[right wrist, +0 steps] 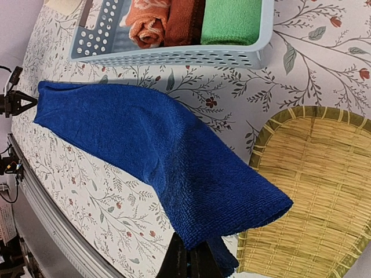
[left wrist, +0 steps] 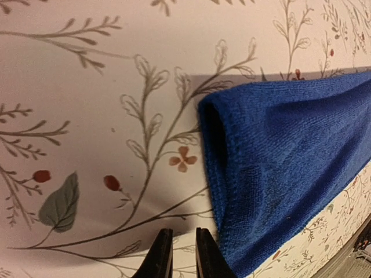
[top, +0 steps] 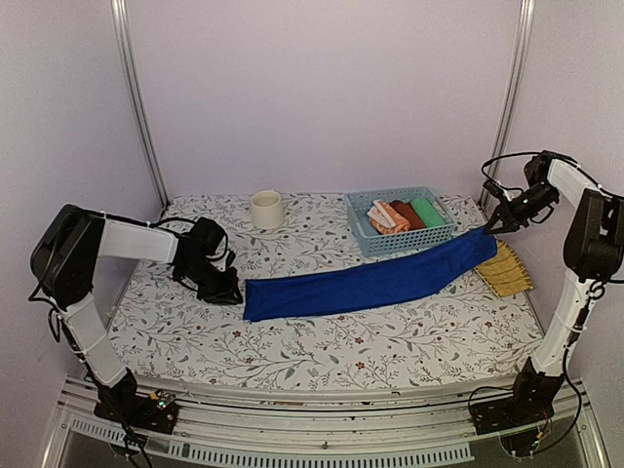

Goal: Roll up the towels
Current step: Fold the towel at the center of the board, then smooth out the towel at the center of the board.

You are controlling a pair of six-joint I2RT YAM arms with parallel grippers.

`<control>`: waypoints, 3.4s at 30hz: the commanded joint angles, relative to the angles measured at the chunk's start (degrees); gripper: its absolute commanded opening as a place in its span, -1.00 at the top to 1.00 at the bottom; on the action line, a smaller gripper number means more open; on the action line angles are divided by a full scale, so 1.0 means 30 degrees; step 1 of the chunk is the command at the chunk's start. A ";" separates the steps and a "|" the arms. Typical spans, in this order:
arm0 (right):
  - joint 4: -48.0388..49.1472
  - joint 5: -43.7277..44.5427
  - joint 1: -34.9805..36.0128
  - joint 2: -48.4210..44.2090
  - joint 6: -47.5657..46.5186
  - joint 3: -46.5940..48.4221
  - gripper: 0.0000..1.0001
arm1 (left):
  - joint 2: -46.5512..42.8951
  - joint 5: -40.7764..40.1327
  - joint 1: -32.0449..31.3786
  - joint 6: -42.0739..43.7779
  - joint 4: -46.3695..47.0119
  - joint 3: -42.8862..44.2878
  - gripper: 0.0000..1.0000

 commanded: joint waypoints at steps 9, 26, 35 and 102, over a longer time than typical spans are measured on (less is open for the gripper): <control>-0.0934 -0.2059 0.4049 -0.0620 -0.0565 0.0366 0.95 | 0.0464 -0.1211 -0.0516 -0.0547 -0.1880 -0.0116 0.66; 0.0374 -0.7085 1.3423 0.4149 0.2222 0.4054 0.95 | -0.0154 -0.1832 0.0902 -0.0253 -0.1694 -0.0775 0.66; 0.7572 -0.8475 1.6781 0.7149 0.8353 0.5880 0.94 | -0.0015 -0.1547 0.0899 -0.0385 -0.1280 -0.1152 0.66; 1.2664 0.3393 1.5724 0.2652 0.4193 -0.3551 0.00 | -0.0739 -0.0991 -0.4606 0.6542 0.2542 0.3050 0.07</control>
